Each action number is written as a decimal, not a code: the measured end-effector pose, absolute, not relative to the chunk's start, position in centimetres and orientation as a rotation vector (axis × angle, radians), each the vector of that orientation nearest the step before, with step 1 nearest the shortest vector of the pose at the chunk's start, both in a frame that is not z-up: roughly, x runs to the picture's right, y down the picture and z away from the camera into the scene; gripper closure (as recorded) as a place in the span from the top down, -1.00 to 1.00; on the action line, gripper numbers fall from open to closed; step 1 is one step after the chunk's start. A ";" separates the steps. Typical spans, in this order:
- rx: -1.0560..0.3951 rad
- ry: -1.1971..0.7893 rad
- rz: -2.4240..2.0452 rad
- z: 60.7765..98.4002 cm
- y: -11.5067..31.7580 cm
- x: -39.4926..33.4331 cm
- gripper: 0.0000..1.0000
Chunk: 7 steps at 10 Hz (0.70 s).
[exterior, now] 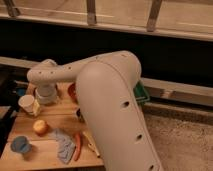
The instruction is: Place apple in plastic cup
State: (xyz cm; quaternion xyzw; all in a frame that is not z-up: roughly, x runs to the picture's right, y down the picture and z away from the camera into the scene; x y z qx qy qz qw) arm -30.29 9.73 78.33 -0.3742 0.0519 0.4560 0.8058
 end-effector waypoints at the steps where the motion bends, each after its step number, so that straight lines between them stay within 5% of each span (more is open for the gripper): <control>1: -0.833 0.096 0.976 79.2 10.6 -31.1 0.60; 7: -0.964 0.056 0.946 80.4 14.1 -35.4 0.60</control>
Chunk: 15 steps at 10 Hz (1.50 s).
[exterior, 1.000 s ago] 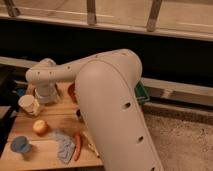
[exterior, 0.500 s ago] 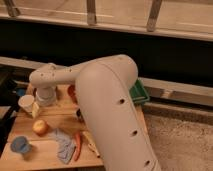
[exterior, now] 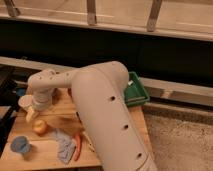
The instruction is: Place apple in plastic cup
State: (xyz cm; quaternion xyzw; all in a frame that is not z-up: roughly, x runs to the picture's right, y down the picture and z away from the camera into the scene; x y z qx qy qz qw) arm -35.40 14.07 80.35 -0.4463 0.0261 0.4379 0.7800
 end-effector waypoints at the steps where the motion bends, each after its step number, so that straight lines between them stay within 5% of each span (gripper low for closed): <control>1: -0.976 0.054 0.940 80.3 14.5 -35.7 0.60; 9: -1.052 0.148 0.893 81.0 19.4 -37.2 0.53; 15: -0.988 0.164 0.913 80.7 18.0 -36.2 -0.66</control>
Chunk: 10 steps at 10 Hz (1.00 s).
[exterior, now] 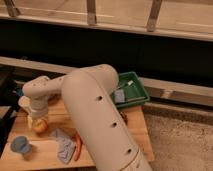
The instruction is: Place apple in plastic cup
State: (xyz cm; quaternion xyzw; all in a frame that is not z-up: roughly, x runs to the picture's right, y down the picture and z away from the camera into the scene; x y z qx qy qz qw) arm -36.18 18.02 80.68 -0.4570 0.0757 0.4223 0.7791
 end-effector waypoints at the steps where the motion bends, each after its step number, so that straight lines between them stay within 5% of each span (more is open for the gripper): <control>1: -0.970 0.154 0.918 80.4 17.2 -35.9 -0.86; 3: -0.948 0.114 0.922 79.1 15.6 -35.6 -1.00; 10: -1.002 0.001 0.823 74.8 14.1 -36.5 -1.00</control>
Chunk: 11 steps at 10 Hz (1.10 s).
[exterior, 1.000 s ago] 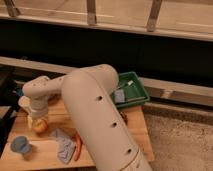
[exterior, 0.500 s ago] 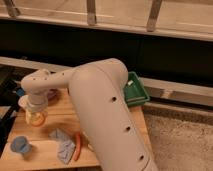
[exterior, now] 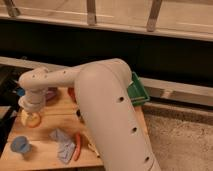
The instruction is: Place apple in plastic cup
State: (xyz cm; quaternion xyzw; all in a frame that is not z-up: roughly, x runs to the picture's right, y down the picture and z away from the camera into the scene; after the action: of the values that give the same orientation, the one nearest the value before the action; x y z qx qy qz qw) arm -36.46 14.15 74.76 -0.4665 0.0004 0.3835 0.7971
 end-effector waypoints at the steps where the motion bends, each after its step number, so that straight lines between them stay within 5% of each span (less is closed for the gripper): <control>1: -1.002 0.003 0.819 74.7 14.1 -36.5 -1.00; 11: -0.978 0.010 0.572 67.7 21.0 -42.7 -1.00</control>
State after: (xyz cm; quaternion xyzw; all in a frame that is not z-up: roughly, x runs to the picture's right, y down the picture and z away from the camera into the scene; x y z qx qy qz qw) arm -42.75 21.05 67.75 -0.4630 0.0048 0.2712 0.8438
